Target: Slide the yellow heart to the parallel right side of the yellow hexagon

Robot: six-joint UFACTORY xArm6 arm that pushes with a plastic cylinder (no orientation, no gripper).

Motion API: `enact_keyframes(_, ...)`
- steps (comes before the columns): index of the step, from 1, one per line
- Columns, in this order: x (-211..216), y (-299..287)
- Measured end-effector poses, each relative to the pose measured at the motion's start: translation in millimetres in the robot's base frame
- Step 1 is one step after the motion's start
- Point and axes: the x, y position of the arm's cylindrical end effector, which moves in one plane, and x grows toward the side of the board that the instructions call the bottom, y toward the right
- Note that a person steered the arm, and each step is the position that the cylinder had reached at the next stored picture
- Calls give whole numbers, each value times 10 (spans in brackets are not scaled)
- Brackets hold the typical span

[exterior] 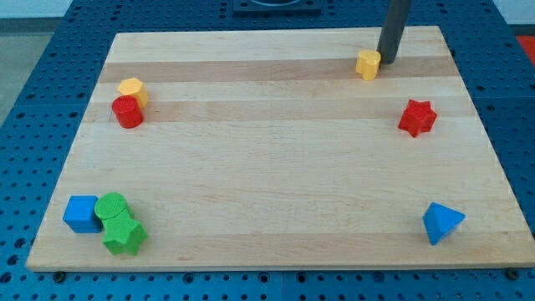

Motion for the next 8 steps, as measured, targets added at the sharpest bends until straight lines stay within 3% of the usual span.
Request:
enact_keyframes(4,346,-714)
enact_keyframes(8,647,-463)
